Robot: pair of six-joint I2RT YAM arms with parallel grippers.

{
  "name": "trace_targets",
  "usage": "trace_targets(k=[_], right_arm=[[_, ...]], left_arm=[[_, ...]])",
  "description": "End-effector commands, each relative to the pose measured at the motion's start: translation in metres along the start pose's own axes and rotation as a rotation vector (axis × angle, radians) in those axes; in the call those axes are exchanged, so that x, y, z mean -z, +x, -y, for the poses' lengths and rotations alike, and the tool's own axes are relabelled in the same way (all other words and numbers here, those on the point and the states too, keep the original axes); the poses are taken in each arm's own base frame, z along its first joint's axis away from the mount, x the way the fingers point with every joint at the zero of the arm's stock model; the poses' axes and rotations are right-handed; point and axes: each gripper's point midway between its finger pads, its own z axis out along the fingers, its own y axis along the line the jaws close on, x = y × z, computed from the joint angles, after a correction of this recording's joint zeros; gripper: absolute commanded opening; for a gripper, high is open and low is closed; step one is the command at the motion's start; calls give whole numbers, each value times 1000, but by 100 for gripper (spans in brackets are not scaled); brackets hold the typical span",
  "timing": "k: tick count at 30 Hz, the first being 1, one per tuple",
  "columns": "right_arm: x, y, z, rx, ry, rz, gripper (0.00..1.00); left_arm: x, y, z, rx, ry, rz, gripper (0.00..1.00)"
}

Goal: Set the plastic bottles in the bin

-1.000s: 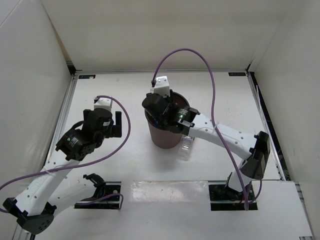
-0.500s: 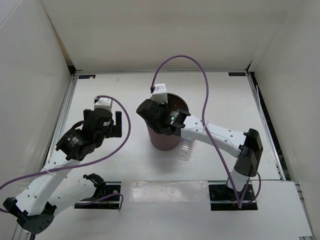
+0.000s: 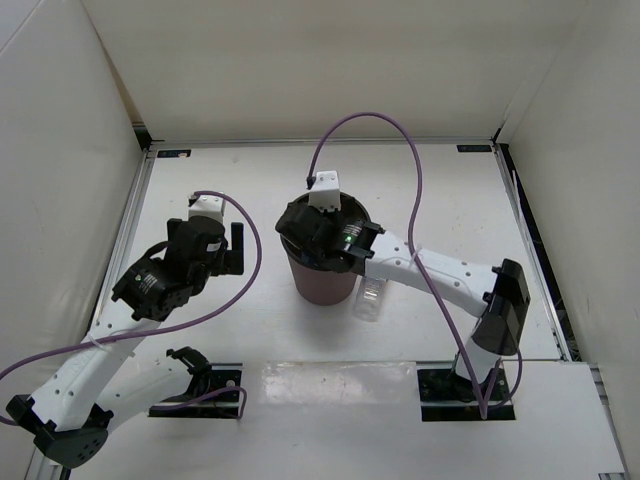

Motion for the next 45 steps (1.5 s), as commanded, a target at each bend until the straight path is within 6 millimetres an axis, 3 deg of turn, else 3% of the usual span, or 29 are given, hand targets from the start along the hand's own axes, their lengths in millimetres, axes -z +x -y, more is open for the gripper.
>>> trace_targets(k=[1,8,11,13,14,15,16,17,18,19,20,21,22,23,24,27,29,34,40,45], right_arm=[[30,-41,14,-33,0,100,90],[78,-111,34,53,8,232,90],[113,-140,62,-2,6,310,90],[114,-133,74,-67,8,298,90],[127,-144,103,-160,-24,309,90],[121,-133,106,-212,-45,282,90],[122,-121,83,-228,-223,199,90],[104,-105,132,-295,-160,180,90],[101,-105,135,-379,-203,186,90],[105,-83,119,-426,-367,113,90],[85,-70,145,-520,-315,111,90],[78,-67,172,-597,-269,123,90],[70,-63,181,-683,-290,97,90],[54,-29,178,-692,-300,-9,90],[42,-22,194,-742,-275,-42,90],[18,16,191,-756,-238,-193,90],[7,30,195,-717,-169,-219,90],[-32,76,169,-646,-101,-404,90],[-60,102,141,-571,-83,-530,90],[-74,123,137,-541,-35,-626,90]], left_arm=[[0,-1,-3,3,-11,8,100],[-1,-2,-3,5,-18,6,100],[1,-2,-5,3,-20,10,100],[1,-2,-6,9,-23,14,100],[2,-3,-6,10,-23,19,100],[2,-2,-6,9,-22,18,100],[2,-2,-6,6,-23,16,100],[3,-3,-6,10,-24,20,100],[3,-2,-6,9,-21,16,100],[2,-2,-6,8,-21,16,100],[2,-2,-7,10,-24,18,100],[2,-2,-6,10,-19,17,100],[3,-2,-6,10,-20,18,100],[2,-2,-5,7,-17,14,100],[2,-2,-5,8,-19,14,100],[2,-2,-4,7,-15,13,100],[1,-1,-5,5,-20,9,100],[1,-2,-6,3,-24,13,100],[2,-3,-5,5,-20,14,100],[1,-2,-5,5,-20,11,100]])
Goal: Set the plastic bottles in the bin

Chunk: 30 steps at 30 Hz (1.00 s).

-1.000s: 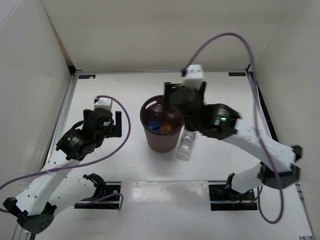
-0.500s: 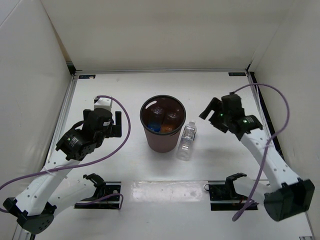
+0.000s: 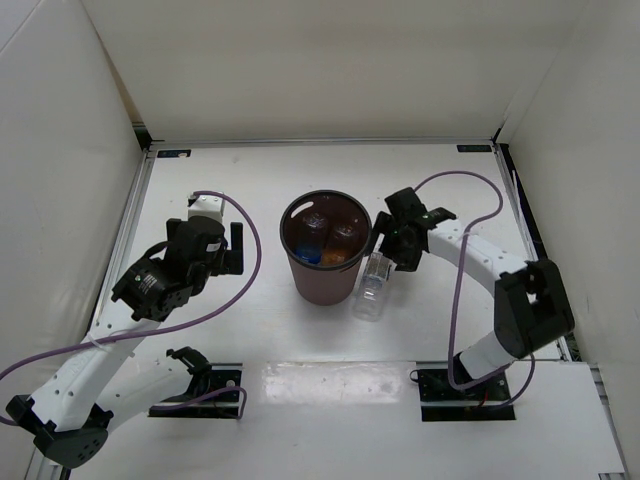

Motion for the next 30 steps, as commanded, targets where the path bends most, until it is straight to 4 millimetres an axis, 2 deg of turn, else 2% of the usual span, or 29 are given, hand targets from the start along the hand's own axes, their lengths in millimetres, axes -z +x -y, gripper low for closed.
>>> trace_targets(k=[1,4,7,8,12,16,22,23,27,28,29,30], right_arm=[[-4,-7,-12,-9,1,-8,90],[-20,1,-11,-1,31,-59,90],[-24,2,-11,-9,55,-75,90],[-31,5,-6,-17,79,-94,90],[-39,10,2,-30,112,-128,90],[-43,11,13,-35,157,-134,86],[-31,7,21,-16,198,-87,70],[-25,4,21,-18,186,-68,70],[0,-7,25,-26,173,8,59],[6,-8,32,-25,201,18,45],[13,-13,34,-24,213,52,42],[29,-22,33,-26,201,114,38]], left_arm=[[1,-1,-3,3,-12,7,100],[1,-2,-3,4,-10,9,100],[1,-2,-3,4,-10,7,100],[1,-2,-3,4,-12,8,100],[0,-1,-3,3,-11,5,100],[0,0,-3,1,-11,4,100],[0,-1,-3,2,-14,5,100],[1,-1,-3,4,-12,7,100],[0,-1,-2,0,-10,5,100],[0,-1,-3,1,-11,5,100],[0,-1,-3,4,-13,5,100],[0,-1,-2,4,-8,8,100]])
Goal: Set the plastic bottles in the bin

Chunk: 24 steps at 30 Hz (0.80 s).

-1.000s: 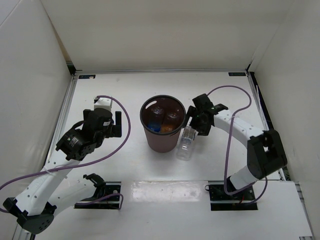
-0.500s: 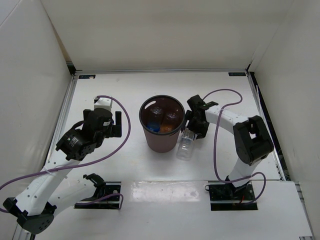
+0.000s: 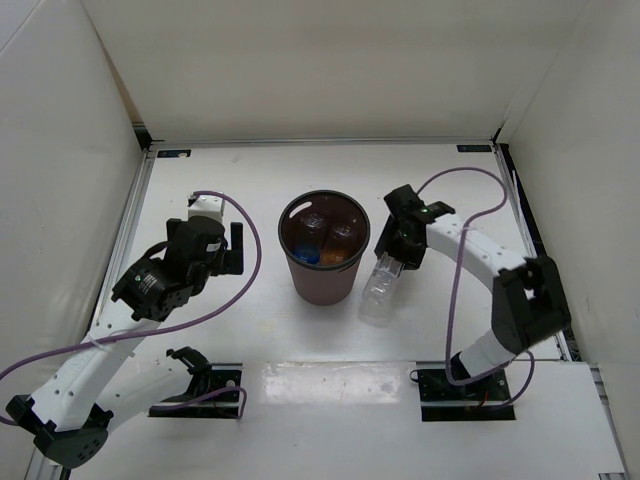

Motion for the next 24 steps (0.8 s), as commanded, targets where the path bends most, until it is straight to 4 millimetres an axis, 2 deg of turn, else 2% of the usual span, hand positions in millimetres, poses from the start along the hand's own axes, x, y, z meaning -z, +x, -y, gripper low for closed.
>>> trace_targets(k=[1,2,3,4,5,8,10,11,12,13,14,15,16,18,19,21,22,23,24], right_arm=[[41,-21,16,-23,31,151,37],[49,-27,26,-28,80,199,33],[69,-34,26,-40,52,256,31],[80,-32,27,-37,53,276,26],[97,-42,36,-60,78,352,20],[137,-47,46,-112,44,443,0],[172,-53,53,-172,-16,538,0],[182,-53,51,-152,-49,567,0],[196,-62,44,-165,-100,634,0],[220,-64,46,-183,-169,706,0],[234,-61,29,-132,-253,736,0],[246,-68,28,-143,-270,793,0],[269,-67,24,-148,-338,825,0],[292,-69,10,-100,-402,878,0],[316,-75,3,-88,-441,938,0],[325,-71,-20,54,-436,976,0],[346,-76,-32,33,-494,1023,0],[350,-69,-52,79,-500,1031,0],[358,-68,-59,96,-509,1048,0]], left_arm=[[0,-1,-3,2,-10,5,100],[0,-1,-3,3,-11,5,100],[1,-1,-2,3,-8,6,100],[1,-2,-2,4,-6,8,100],[0,-3,-2,8,-7,13,100],[1,-2,-3,7,-8,8,100],[1,-1,-3,4,-7,8,100],[2,-3,-2,12,-3,16,100],[2,-2,-3,8,-5,10,100],[2,-2,-2,8,-3,12,100],[2,-2,-2,9,-1,13,100],[2,-2,-2,8,0,11,100],[1,-1,-1,7,1,7,100],[1,-1,-2,6,-2,6,100],[1,-1,-2,8,-2,8,100],[1,-1,-1,4,0,5,100],[1,-1,-1,5,0,5,100],[1,-2,-1,7,-2,9,100],[2,-3,-1,8,0,11,100]])
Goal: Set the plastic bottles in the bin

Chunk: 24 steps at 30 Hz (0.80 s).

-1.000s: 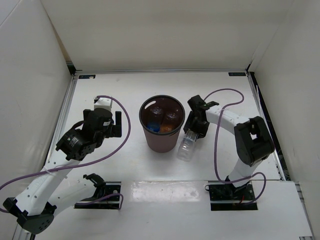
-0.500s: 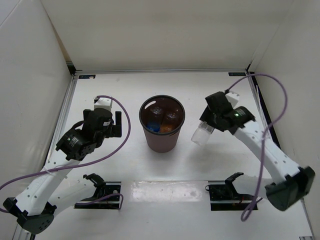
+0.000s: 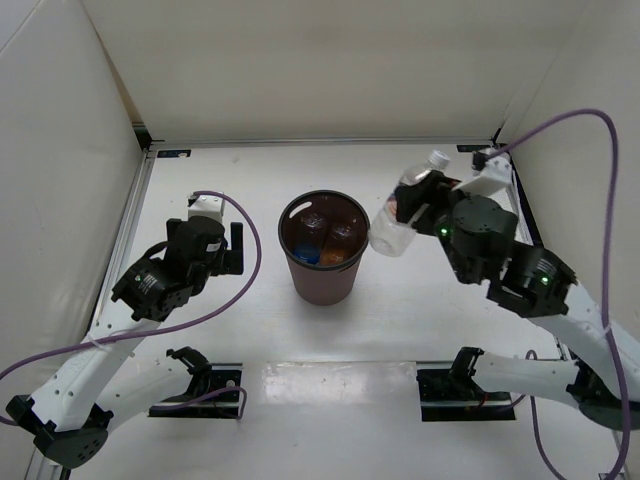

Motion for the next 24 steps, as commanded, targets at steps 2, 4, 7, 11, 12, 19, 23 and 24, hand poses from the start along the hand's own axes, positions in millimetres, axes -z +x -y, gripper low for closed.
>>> trace_targets(k=[2,4,7,11,12,19,23,24], right_arm=[[-13,-32,-63,134,-54,168,0],[-16,-37,-77,169,-79,185,0],[-36,-10,-108,224,-149,119,0],[-56,25,-127,273,-160,14,0],[-68,48,-133,306,-158,-33,0],[-85,115,-130,365,-109,-224,0],[-83,143,-124,369,-75,-282,0],[-83,149,-123,378,-77,-289,0]], left_arm=[[1,-1,-2,4,-4,7,100],[1,-2,-2,1,-5,7,100],[1,-2,-2,3,-4,8,100],[0,-1,-2,1,-6,3,100],[0,-1,-2,1,-6,3,100],[0,-1,-2,2,-7,5,100],[1,-2,-2,3,-6,9,100],[1,-2,-2,4,-6,9,100]])
